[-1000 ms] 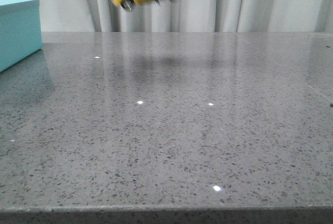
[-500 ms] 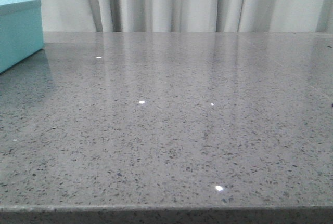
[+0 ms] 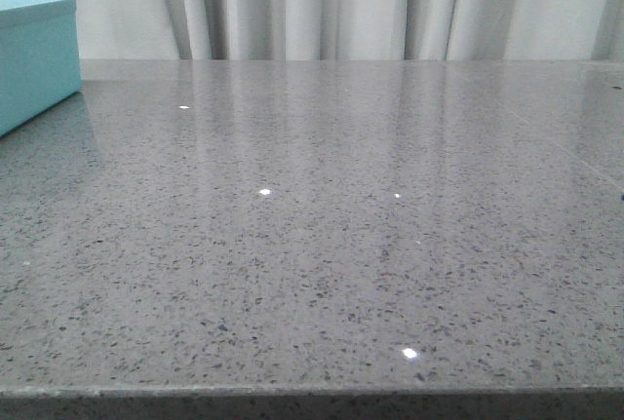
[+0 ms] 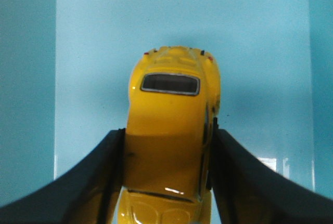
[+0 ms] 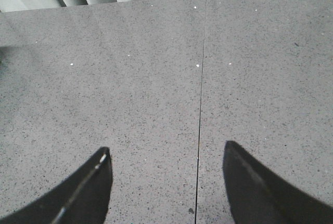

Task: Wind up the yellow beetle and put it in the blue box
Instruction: 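Lower the beetle into the blue box and open the left gripper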

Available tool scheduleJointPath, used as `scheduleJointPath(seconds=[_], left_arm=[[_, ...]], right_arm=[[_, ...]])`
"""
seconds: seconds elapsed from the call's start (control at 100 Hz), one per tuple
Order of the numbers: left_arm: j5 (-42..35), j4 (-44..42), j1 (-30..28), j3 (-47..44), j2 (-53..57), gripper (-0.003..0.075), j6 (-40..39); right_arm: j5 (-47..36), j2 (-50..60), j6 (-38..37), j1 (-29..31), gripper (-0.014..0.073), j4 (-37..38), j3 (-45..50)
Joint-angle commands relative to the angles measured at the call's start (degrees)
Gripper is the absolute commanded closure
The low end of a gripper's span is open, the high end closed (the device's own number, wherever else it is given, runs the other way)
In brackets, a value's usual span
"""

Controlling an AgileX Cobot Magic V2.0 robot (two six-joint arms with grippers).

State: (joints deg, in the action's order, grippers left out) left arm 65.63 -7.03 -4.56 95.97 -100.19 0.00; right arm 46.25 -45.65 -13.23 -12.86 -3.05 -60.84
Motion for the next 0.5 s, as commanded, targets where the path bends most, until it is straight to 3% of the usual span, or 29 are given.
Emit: scheduleJointPath(seconds=[0.0, 0.18, 0.49], left_arm=[[-5.26, -0.01, -0.16, -1.30, 2.98, 0.0553, -0.82], [-10.42, -0.01, -0.16, -6.83, 2.98, 0.0553, -0.82], [-12.02, -0.10, -0.16, -9.20, 2.98, 0.0528, -0.82]], right_arm=[[-4.05, 0.40, 0.49, 0.10, 0.0127, 0.03, -1.22], [-4.23, 0.40, 0.49, 0.10, 0.0127, 0.03, -1.22], [-4.29, 0.40, 0.49, 0.10, 0.0127, 0.03, -1.22]])
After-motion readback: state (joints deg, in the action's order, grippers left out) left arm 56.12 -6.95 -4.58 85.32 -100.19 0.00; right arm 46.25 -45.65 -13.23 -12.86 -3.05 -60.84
